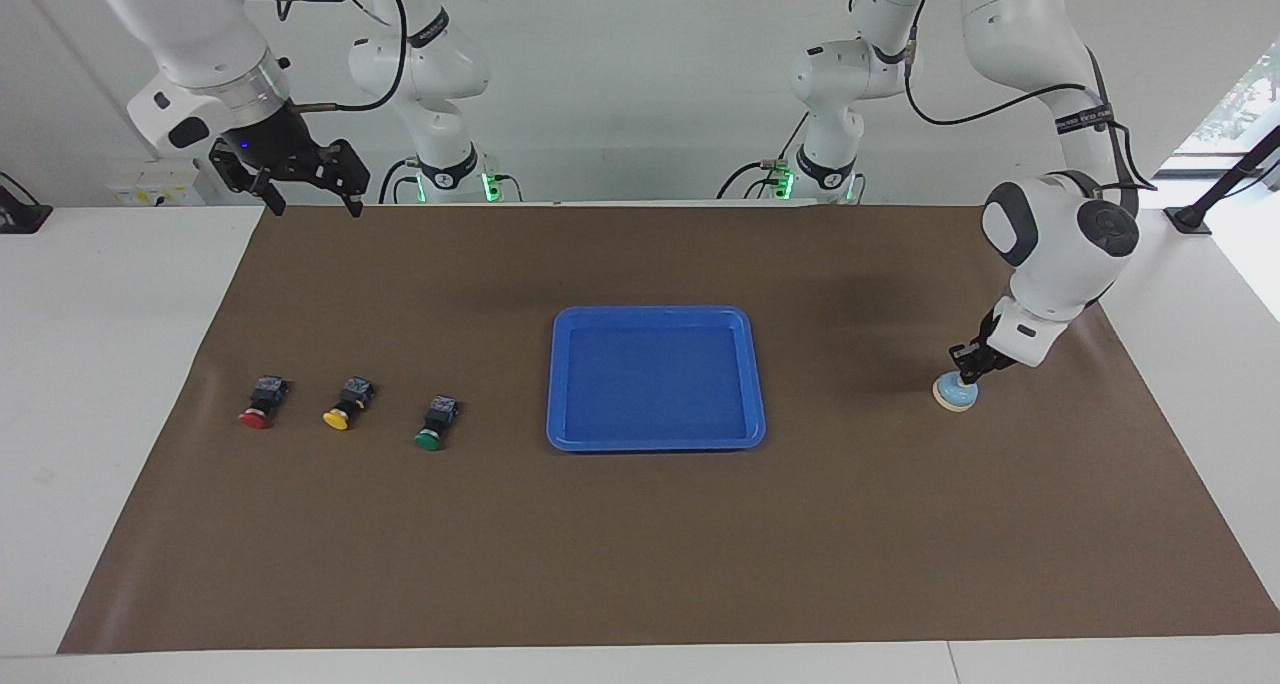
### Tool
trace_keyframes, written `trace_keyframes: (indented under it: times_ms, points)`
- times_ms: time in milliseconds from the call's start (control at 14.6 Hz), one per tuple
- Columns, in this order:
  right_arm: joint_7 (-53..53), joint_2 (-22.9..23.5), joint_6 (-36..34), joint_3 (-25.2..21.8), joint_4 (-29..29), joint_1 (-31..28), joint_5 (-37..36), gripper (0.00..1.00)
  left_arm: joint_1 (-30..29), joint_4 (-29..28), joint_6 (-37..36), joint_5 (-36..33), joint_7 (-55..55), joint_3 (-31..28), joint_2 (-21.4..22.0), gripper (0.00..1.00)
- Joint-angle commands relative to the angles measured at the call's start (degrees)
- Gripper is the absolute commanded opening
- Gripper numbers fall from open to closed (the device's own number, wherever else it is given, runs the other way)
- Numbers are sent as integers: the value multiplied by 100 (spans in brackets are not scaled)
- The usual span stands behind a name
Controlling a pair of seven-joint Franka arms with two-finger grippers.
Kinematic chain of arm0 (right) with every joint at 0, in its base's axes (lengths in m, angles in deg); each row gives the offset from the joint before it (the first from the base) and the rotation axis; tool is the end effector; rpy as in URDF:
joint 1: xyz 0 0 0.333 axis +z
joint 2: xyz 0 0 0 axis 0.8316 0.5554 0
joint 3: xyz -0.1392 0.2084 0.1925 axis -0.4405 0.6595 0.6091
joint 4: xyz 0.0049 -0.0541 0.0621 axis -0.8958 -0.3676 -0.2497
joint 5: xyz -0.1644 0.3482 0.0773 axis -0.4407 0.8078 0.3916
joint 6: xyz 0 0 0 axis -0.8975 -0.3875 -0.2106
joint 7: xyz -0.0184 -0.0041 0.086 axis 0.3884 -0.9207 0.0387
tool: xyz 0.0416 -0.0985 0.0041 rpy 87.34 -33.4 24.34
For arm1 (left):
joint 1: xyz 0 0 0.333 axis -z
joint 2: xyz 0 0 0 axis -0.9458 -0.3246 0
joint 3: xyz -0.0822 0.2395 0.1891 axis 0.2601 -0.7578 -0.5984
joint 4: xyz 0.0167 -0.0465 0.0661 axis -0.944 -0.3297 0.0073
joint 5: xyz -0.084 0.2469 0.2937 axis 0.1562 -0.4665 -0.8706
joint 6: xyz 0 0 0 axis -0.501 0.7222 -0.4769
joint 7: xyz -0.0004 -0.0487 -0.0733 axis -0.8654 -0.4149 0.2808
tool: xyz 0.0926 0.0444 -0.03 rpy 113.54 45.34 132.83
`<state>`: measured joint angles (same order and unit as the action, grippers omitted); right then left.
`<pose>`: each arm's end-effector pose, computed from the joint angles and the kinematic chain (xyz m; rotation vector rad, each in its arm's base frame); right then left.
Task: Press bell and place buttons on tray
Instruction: 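Lower the left gripper onto the round bell and press it, then raise the left gripper off the bell and draw it back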
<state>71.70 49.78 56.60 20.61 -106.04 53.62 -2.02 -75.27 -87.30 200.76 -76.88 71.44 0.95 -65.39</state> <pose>0.5257 -0.0019 0.6317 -3.1319 0.0907 0.1571 0.5970 0.0397 0.3736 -3.1391 -0.0855 0.0478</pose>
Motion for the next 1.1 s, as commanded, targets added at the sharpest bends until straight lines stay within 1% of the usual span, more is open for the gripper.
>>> trace_keyframes:
  times_ms: [0,69,137,275,344,412,481,550,618,687,756,893,962,1031]
  points:
    - [-120,-91,13,47,-102,-78,-84,100,52,804,-1211,8,62,44,239,100]
    - [-120,-91,13,56,-111,-78,-84,100,79,998,-1546,8,62,53,361,100]
    - [-120,-91,13,56,-111,-70,-93,100,148,1061,-1906,16,70,54,571,100]
    - [-138,-91,13,56,-111,-78,-84,100,184,1062,-2295,25,70,54,1028,100]
    - [-147,-91,4,56,-111,-78,-93,100,184,1088,-2505,34,62,62,1152,100]
    - [-138,-100,-13,56,-111,-78,-84,100,202,1175,-2786,34,88,62,1214,100]
    - [-138,-100,-31,56,-111,-78,-93,100,263,1393,-3180,-1,105,62,1180,100]
    - [-138,-100,-22,56,-137,-78,-84,100,307,1752,-3610,-1,114,62,1101,100]
    - [-120,-126,39,47,-207,-70,-93,100,316,2078,-3902,25,123,62,935,100]
    - [-94,-170,83,47,-277,-52,-93,100,351,2203,-3992,43,149,71,881,100]
    - [-94,-222,257,47,-443,-43,-93,100,360,2143,-4010,34,263,106,942,100]
    - [-85,-284,783,56,-830,-8,-93,100,360,1906,-3940,34,334,106,1117,100]
    - [-76,-267,1030,56,-988,9,-93,100,369,1836,-3879,34,343,106,1127,100]
    - [-76,-258,1441,56,-1286,18,-93,100,378,1826,-3896,34,343,106,1136,100]
